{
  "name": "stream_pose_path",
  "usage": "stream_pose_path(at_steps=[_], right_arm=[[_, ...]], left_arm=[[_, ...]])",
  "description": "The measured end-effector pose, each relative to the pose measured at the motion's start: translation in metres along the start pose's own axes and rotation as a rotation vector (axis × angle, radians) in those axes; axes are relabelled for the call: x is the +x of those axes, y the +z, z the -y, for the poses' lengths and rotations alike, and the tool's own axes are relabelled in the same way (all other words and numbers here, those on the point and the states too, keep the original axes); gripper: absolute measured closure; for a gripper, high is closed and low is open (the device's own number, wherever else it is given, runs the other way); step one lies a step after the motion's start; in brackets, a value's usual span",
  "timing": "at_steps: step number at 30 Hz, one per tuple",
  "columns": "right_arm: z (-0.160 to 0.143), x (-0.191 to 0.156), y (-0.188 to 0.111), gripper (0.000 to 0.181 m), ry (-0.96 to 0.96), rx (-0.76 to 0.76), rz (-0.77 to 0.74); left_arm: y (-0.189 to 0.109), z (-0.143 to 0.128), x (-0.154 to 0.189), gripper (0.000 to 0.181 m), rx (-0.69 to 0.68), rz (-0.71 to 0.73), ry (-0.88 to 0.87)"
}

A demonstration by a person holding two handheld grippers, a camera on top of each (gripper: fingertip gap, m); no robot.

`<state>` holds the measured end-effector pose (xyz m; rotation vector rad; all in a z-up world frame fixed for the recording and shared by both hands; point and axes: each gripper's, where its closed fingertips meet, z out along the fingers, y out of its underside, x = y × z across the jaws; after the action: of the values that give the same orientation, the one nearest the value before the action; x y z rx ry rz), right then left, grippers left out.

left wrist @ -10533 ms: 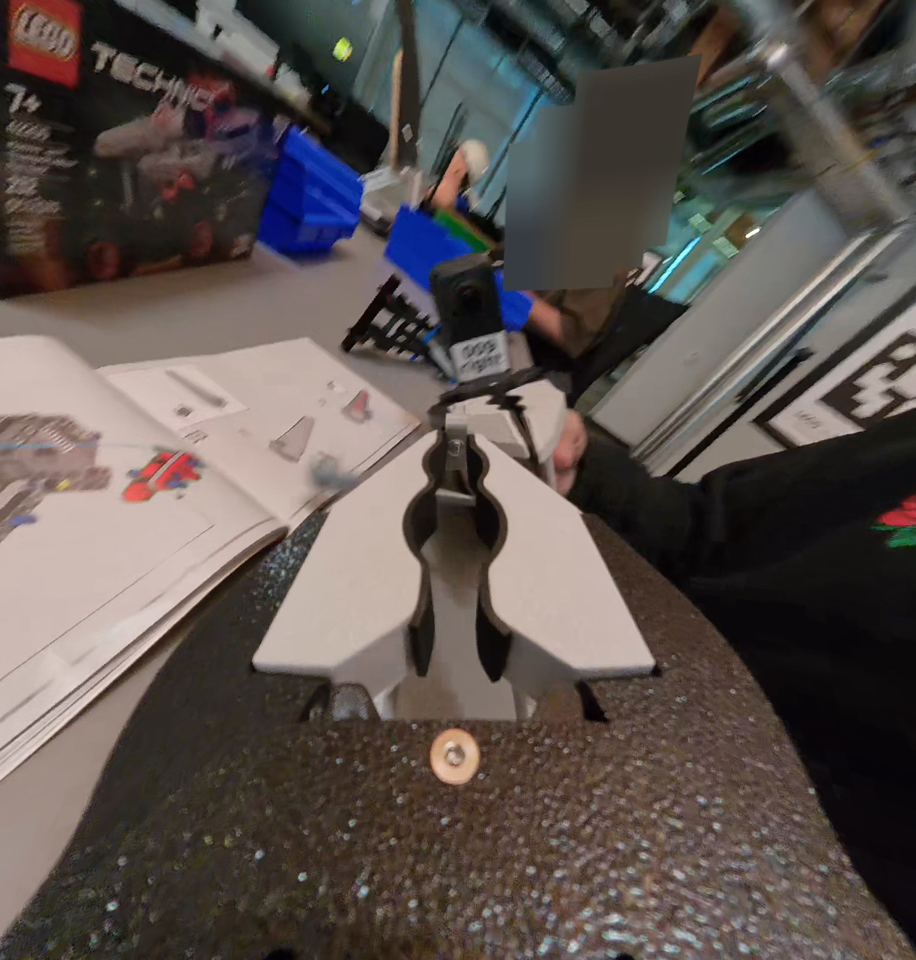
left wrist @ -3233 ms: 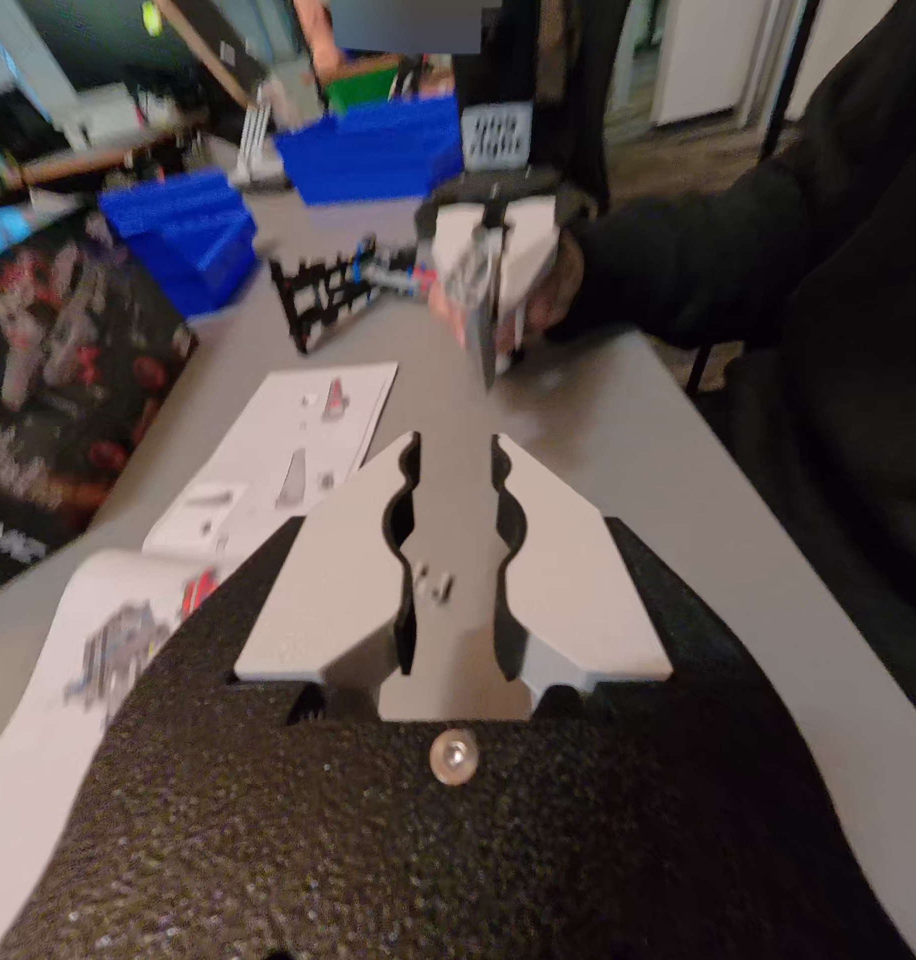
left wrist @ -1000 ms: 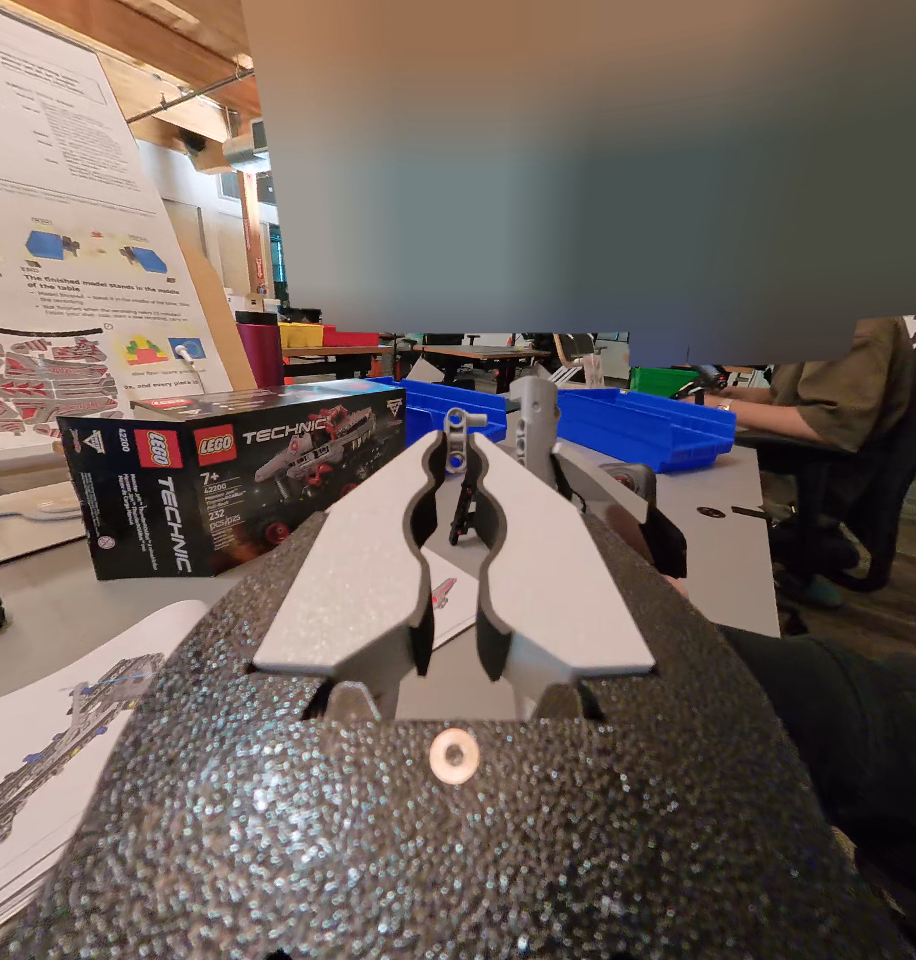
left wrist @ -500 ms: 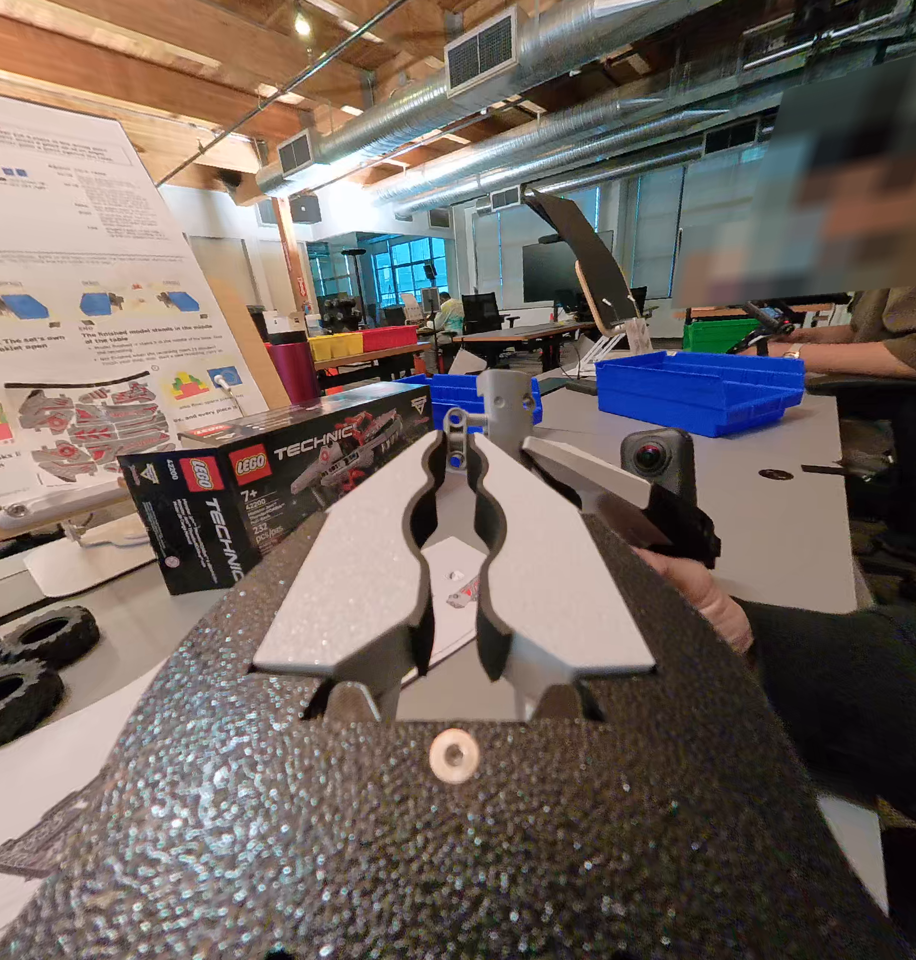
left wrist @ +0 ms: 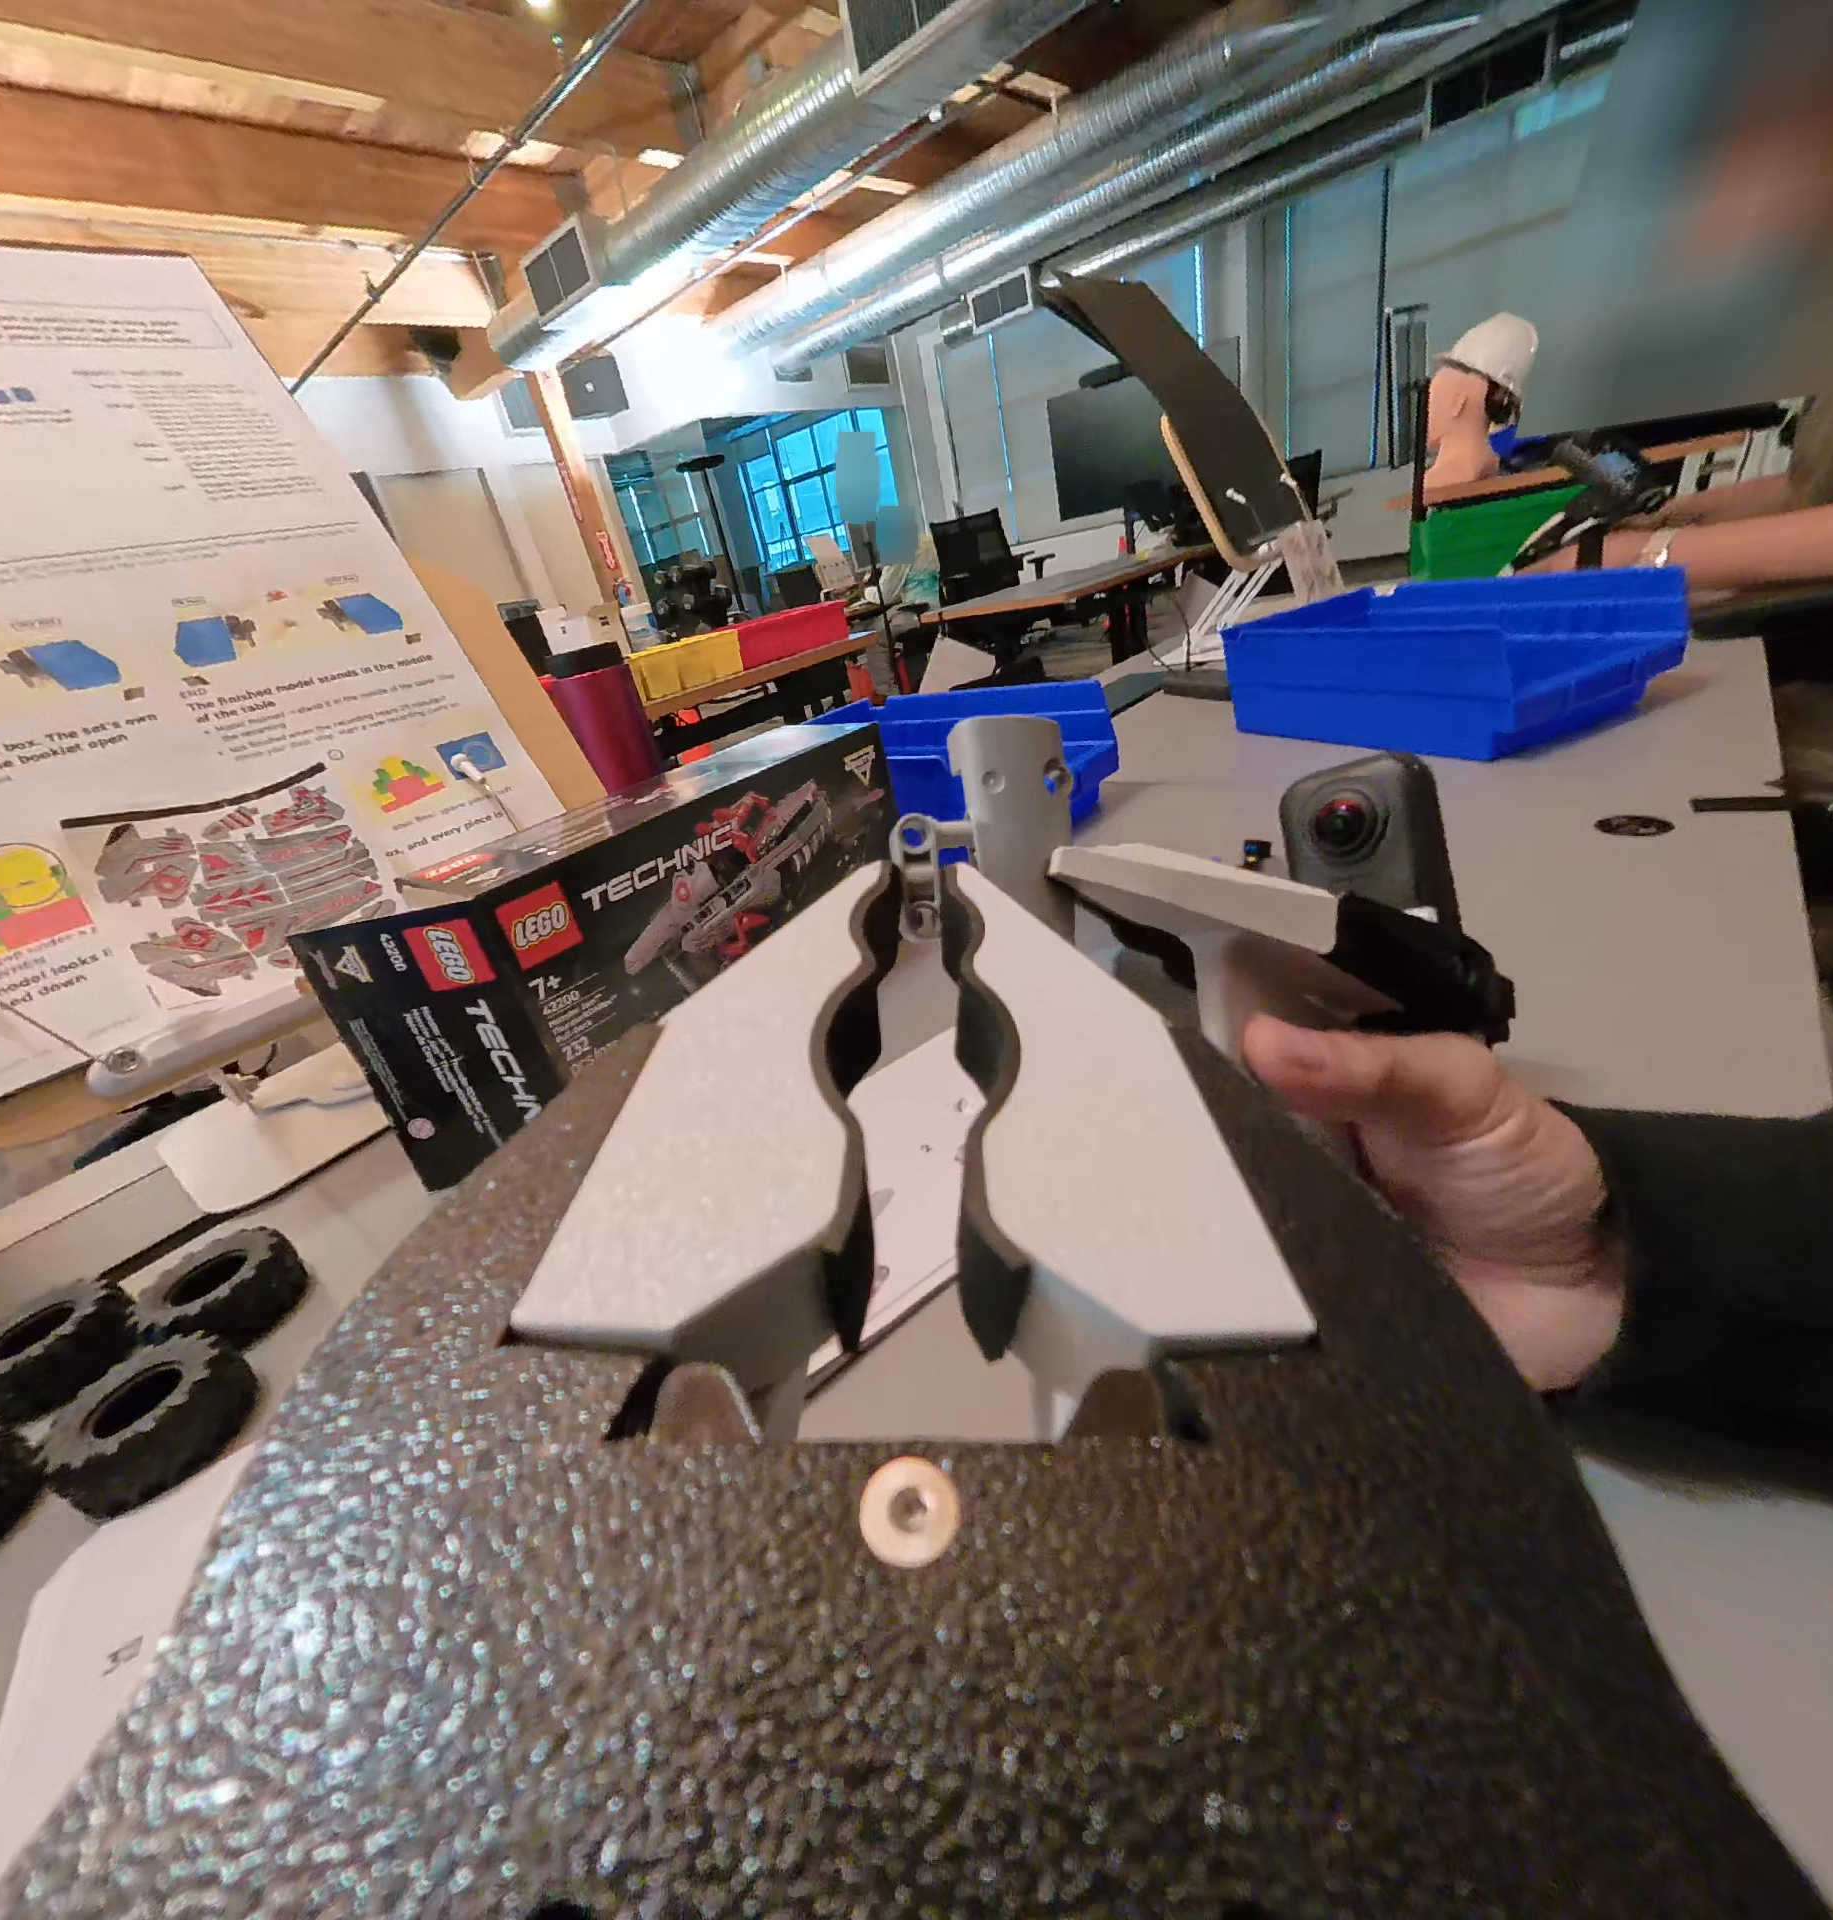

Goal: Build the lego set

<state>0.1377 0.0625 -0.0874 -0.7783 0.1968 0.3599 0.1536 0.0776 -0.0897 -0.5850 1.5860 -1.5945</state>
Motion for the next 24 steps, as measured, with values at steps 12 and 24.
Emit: stream_pose_path(at_steps=[12,24], right_arm=[[-0.011,0.004,-0.001,0.181,0.034,-0.078,-0.02],[-0.027,0.007,0.002,0.181,0.072,-0.181,-0.029]], left_arm=[[-0.001,-0.004,-0.003,0.177,-0.04,-0.029,0.21],[-0.011,-0.018,-0.011,0.176,-0.099,-0.198,0.203]])
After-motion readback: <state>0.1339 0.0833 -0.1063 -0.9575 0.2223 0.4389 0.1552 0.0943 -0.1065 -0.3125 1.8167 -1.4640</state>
